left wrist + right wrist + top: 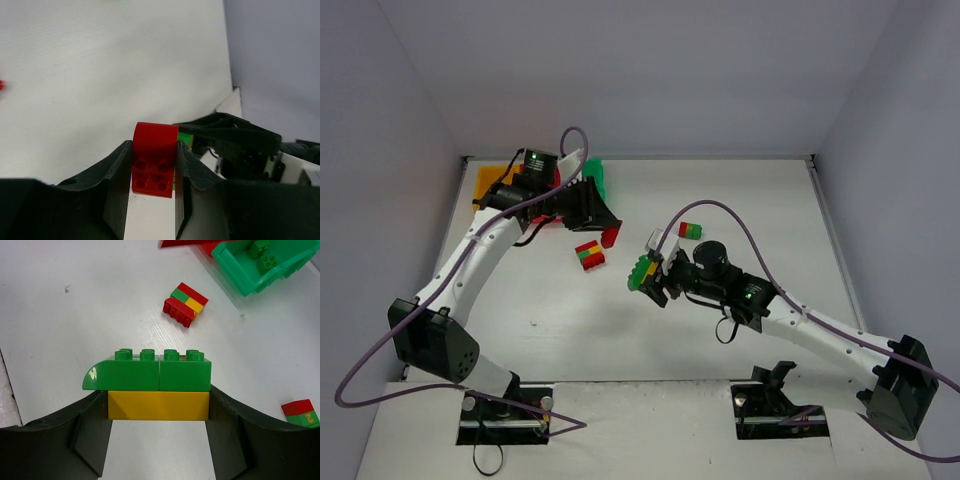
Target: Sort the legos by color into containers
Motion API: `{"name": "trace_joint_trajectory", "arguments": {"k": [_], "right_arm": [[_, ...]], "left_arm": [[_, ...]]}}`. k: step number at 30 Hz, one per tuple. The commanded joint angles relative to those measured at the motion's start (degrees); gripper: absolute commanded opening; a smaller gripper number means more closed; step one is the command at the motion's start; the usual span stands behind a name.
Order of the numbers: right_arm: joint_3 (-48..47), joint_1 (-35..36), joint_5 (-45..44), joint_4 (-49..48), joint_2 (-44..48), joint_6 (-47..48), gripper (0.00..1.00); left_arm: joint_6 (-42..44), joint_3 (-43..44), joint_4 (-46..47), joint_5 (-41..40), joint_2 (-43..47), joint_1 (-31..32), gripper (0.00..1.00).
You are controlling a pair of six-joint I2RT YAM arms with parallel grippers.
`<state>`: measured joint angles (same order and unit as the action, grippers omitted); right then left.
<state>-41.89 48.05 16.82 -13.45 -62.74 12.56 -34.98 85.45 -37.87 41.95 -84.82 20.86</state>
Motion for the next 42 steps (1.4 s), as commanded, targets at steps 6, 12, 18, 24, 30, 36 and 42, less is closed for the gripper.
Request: {"name": "trace_joint_trajectory", "arguments": {"k": [6,12,18,24,30,36,42], "right_arm": [[-2.8,-0.9,-0.8,-3.0,-2.0,1.3,0.00],[-5.0,-1.4,-1.2,-3.0,-4.0,0.6,0.00],[-7.2,-1.8,-1.5,-3.0,-5.9,0.3,0.00],[-9.7,-2.3,-1.7,-3.2,-8.4,0.3,0.00],[-10.8,-3.1,-0.6,-3.4,-9.7,0.9,0.00],[-11.3,-4.8,0.1,-4.1,-9.0,1.8,0.00],[-11.9,-5.8,3.8,-4.7,-7.6,2.3,0.00]], "left_arm": [[12.8,9.0,-5.9,-24.4,-6.9,-11.5,0.00],[15.4,17.3,0.7,-38.8,-18.8,-15.3,0.02],[15.6,27.7,2.3,-41.4,-31.7,-17.9,0.28],[15.5,35.1,1.5,-39.8,-37.1,-19.0,0.66],[13.5,31.6,1.6,-35.1,-32.3,-18.9,0.70],[7.3,16.9,5.7,-15.7,-15.6,-17.6,0.70],[1.8,0.5,9.2,-0.2,0.0,-9.9,0.70]]}}
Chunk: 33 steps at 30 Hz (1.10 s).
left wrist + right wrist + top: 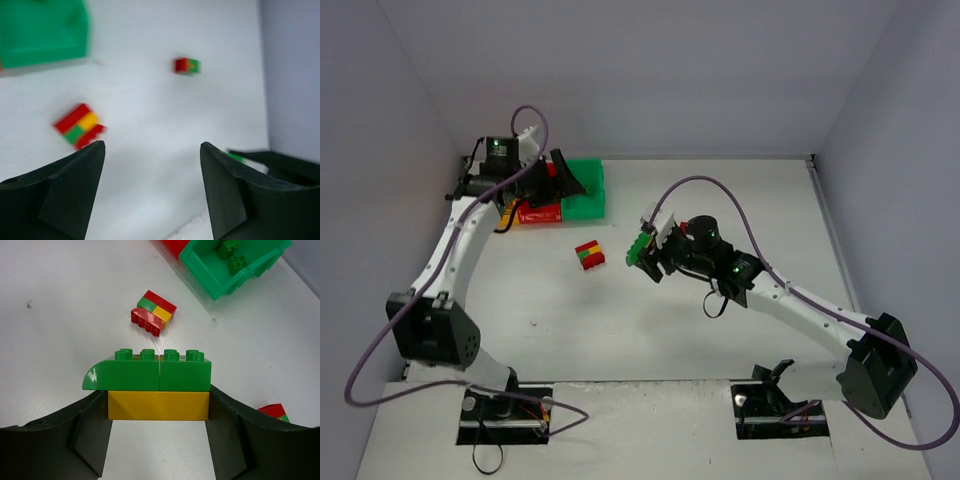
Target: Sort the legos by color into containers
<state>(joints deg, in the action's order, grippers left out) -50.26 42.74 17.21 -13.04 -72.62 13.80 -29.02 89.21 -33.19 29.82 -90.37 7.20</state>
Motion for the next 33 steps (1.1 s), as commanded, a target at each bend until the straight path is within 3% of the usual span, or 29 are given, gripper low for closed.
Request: {"name": "trace_joint_trajectory", "arguments": {"k": [1,5,19,29,33], "right_arm": [[-3.6,-0.6,4.0,-5.2,2.5,1.1,0.00],[-3.6,-0.6,5.3,-5.0,3.8,1.1,0.00],[-3.5,-0.6,7.8,-4.5,6.3,0.4,0.00],[-3.5,-0.6,7.4,-4.6,6.7,-0.1,0.00],[-3.6,-0.6,7.4,-4.7,6.6,-0.2,0.00]], "left_arm": [[-5.9,-6.3,4.9,13.2,8.2,5.1,0.70],[-9.6,-11.0,6.8,16.3,13.2,11.9,0.70],[-12.2,-13.5,7.1,15.1,14.6,18.6,0.68],[-11.9,-13.6,6.6,14.8,13.2,20.9,0.59],[-11.8,-14.1,7.2,14.8,12.8,21.0,0.49]]}}
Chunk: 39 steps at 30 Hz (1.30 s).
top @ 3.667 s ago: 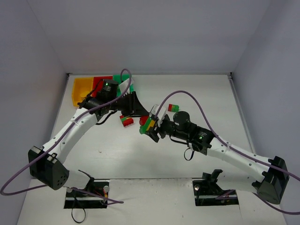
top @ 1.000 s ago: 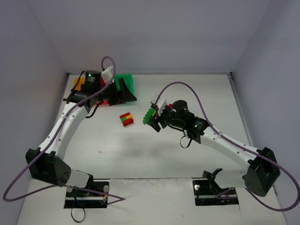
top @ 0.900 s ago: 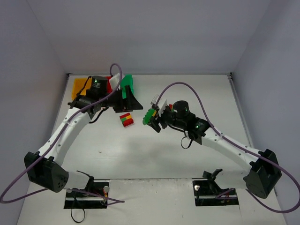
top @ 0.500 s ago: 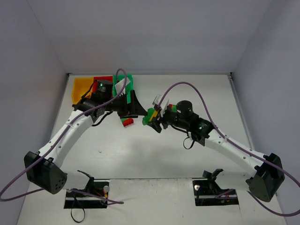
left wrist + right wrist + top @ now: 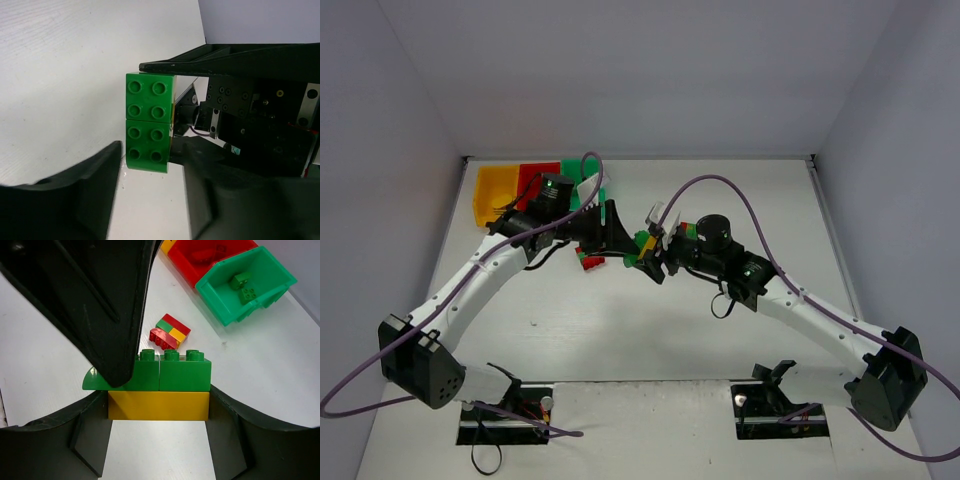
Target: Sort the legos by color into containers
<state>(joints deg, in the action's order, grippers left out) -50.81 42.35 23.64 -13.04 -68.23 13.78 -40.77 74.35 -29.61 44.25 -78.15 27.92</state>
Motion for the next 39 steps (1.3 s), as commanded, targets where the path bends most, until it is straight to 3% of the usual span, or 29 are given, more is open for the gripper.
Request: {"name": "trace_joint_trajectory", "arguments": {"k": [1,3,4,8,17,31,35,36,39], "right_arm": [[-3.1,-0.2,1.0,-4.8,2.2,-0.2,0.00],[-2.9,-0.2,1.1,-4.9,2.1,-0.5,0.00],[-2.8,-0.2,1.2,-5.0,2.1,-0.7,0.00],[-2.0,-0.2,0.8,-5.1,2.4,-0.8,0.00],[2.6,-0.4,-2.3,-4.4,3.2,0.2,0.00],[6.3,-3.2,-3.8,-4.3,3.3,-0.5,0.00],[5.5,-3.3,-3.2,-4.4,2.8,-0.7,0.00],[5.1,-3.3,-3.1,-4.4,2.6,-0.7,0.00],[3.9,-3.3,-2.2,-4.3,1.7,-0.9,0.00]], "left_arm": [[0.0,0.8,3.9,0.4,0.6,0.2,0.40],[0.1,1.0,4.3,0.5,0.3,0.3,0.30],[0.1,1.2,4.4,0.7,0.1,0.3,0.17],[0.0,1.6,5.3,1.9,-1.0,0.2,0.01],[5.2,8.3,-1.2,2.1,-4.5,-2.1,0.00],[12.6,16.5,-6.9,3.2,-11.0,-12.4,0.00],[16.4,22.0,-6.3,-7.0,-16.8,-15.0,0.00],[17.0,23.5,-6.3,-13.0,-18.5,-15.3,0.00],[18.3,30.4,-5.6,-20.3,-28.3,-16.3,0.00]]}}
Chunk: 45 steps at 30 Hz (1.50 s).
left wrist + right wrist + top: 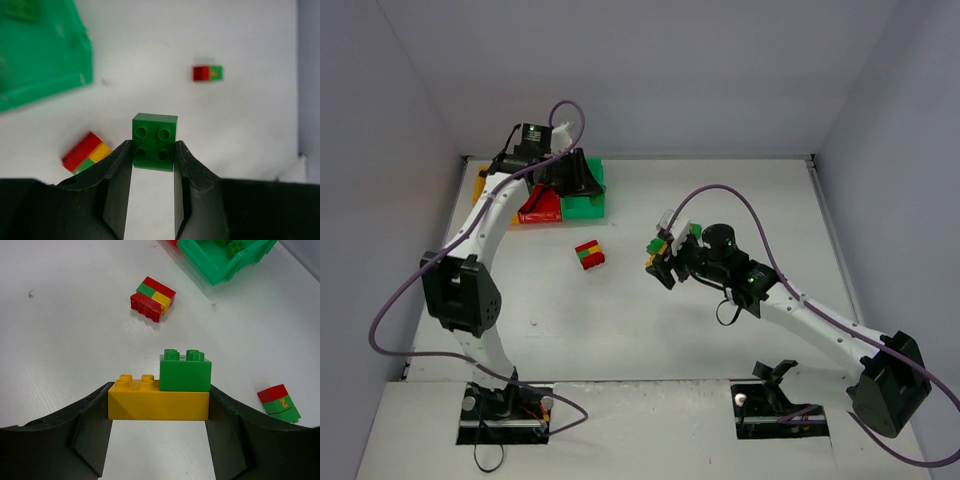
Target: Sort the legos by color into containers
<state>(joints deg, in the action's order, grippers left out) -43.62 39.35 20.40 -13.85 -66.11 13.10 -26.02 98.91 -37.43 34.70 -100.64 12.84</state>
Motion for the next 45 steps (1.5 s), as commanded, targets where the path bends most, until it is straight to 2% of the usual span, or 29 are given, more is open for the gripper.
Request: {"name": "trace_joint_trajectory", "arguments": {"k": [1,5,7,8,11,12,15,19,20,24,32,37,45], "right_arm": [[-3.6,-0.3,1.4,-3.5,-0.5,-0.4,0.00],[-4.9,-0.2,2.2,-3.2,-1.4,-0.5,0.00],[-5.7,-0.2,2.2,-3.1,-1.7,-0.5,0.00],[-6.0,-0.2,2.4,-2.9,-2.1,-0.4,0.00],[-7.3,-0.2,2.8,-2.5,-3.0,0.0,0.00],[-7.6,-0.2,2.9,-2.3,-3.1,0.1,0.00],[-8.5,-0.3,3.1,-2.3,-3.9,0.6,0.00],[-9.3,-0.3,4.8,-2.4,-5.3,1.4,0.00],[-9.5,-0.3,5.3,-2.5,-5.3,1.6,0.00],[-10.4,-0.3,7.3,-2.8,-5.4,2.3,0.00],[-12.3,-0.2,12.1,-1.2,-4.0,3.8,0.00],[-11.7,-0.2,12.5,-0.5,-1.3,3.9,0.00],[-11.4,-0.2,13.4,0.0,0.3,2.6,0.00]], "left_arm": [[3.7,7.9,2.4,-14.4,-7.8,-1.5,0.00],[4.7,18.3,2.0,-21.5,-18.3,-2.4,0.00],[4.8,24.5,1.3,-22.7,-23.3,-2.5,0.07],[4.8,26.1,0.9,-24.0,-24.9,-2.5,0.19],[5.0,31.2,-0.5,-24.9,-27.9,-2.5,0.40],[5.0,31.5,-0.4,-24.8,-27.8,-2.5,0.54],[4.8,29.9,1.1,-23.4,-25.2,-2.5,0.68],[4.3,23.4,3.1,-21.1,-18.4,-1.6,0.70],[3.9,19.3,3.8,-20.1,-16.4,-1.0,0.70],[1.1,9.5,6.0,-8.6,-5.3,1.1,0.70],[-2.4,-6.6,6.7,6.9,10.3,9.1,0.70],[-7.8,-13.6,8.4,9.6,17.0,12.0,0.70],[-11.3,-18.0,12.1,11.7,19.7,14.1,0.70]]}}
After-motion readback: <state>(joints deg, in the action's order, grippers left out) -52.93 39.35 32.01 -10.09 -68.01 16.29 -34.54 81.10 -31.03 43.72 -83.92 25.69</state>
